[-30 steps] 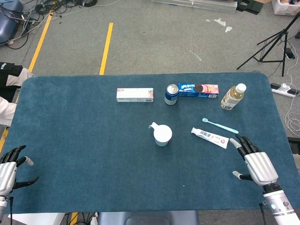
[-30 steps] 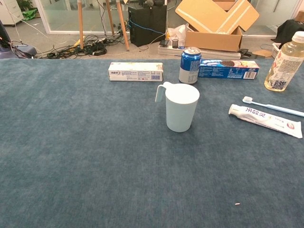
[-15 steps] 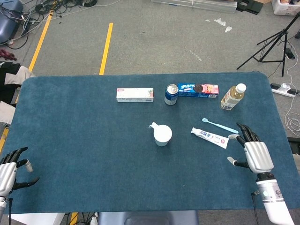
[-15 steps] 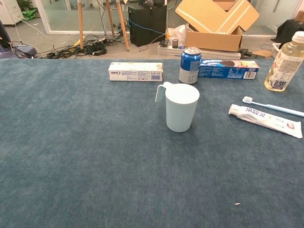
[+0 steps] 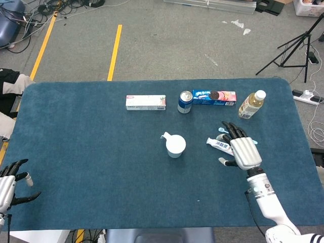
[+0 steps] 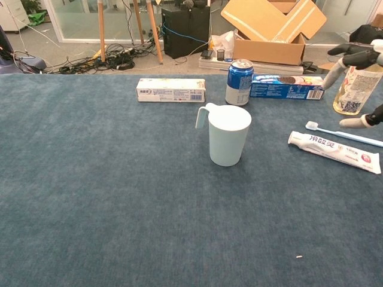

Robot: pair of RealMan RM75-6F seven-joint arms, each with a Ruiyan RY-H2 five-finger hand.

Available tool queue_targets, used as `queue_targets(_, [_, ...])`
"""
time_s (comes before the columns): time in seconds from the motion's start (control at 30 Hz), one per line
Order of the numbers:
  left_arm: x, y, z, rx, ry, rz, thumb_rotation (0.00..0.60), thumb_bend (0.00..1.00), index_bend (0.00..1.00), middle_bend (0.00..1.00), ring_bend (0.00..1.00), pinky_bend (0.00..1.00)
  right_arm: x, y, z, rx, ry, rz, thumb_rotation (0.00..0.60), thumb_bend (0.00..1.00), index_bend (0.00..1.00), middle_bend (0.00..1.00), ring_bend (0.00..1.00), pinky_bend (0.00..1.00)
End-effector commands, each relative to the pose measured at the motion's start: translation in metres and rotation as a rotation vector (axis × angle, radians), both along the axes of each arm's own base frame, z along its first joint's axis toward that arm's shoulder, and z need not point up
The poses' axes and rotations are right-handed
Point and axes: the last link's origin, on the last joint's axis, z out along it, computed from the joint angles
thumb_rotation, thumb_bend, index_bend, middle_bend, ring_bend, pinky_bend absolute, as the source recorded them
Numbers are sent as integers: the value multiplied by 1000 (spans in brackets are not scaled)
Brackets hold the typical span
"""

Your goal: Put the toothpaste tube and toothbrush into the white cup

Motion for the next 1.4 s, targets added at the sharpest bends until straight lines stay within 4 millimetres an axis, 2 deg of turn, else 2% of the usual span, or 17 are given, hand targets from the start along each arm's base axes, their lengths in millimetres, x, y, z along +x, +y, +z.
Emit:
queue_targets(0.03, [-1, 0, 1, 3, 1, 5, 600, 0, 613, 150, 115, 128, 16, -3, -10, 55, 35, 120, 600, 74, 377, 46, 0, 151])
queue_targets(0.37, [-5, -1, 6, 10, 2, 30, 600, 0, 614, 150, 115, 128, 51, -11, -31, 62, 173, 350, 600, 128, 377, 19, 0, 121])
queue_targets(0.63, [-9, -1, 10, 9, 3, 60, 600, 0, 616, 150, 115, 128, 70, -22, -48, 88, 255, 409, 600, 198, 377, 3, 0, 114])
queue_targets(1.0, [-13, -1, 12, 9, -2, 79, 600, 0, 618, 151, 115, 128, 72, -40, -67, 90, 310, 370, 600, 209, 377, 0, 0, 112])
queue_targets(1.4, [-14, -1, 12, 5, -5, 88, 600, 0, 619, 152, 115, 128, 71, -49, -83, 114, 311, 340, 600, 210, 377, 0, 0, 112])
